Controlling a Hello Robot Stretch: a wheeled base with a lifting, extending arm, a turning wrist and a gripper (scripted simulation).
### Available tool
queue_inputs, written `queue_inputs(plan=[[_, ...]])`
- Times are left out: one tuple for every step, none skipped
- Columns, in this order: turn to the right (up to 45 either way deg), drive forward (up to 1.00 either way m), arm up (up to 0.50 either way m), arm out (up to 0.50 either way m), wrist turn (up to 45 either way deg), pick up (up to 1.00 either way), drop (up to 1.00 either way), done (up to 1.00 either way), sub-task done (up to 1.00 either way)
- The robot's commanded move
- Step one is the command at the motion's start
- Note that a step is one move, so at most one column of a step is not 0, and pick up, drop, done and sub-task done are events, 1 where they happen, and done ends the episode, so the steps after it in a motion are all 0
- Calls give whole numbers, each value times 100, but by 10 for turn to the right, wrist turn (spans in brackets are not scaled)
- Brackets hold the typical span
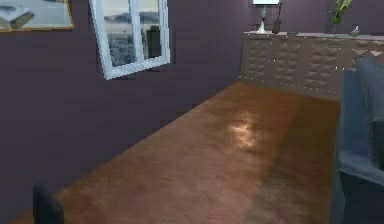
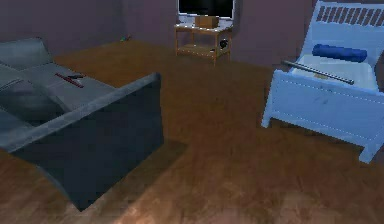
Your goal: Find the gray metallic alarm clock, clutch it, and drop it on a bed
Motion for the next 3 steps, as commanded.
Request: queue_inputs(plan=[[0, 55, 0, 0, 0, 0, 0, 0, 0], [-300, 0, 0, 0, 0, 0, 0, 0, 0], [0, 80, 0, 0, 0, 0, 0, 0, 0]])
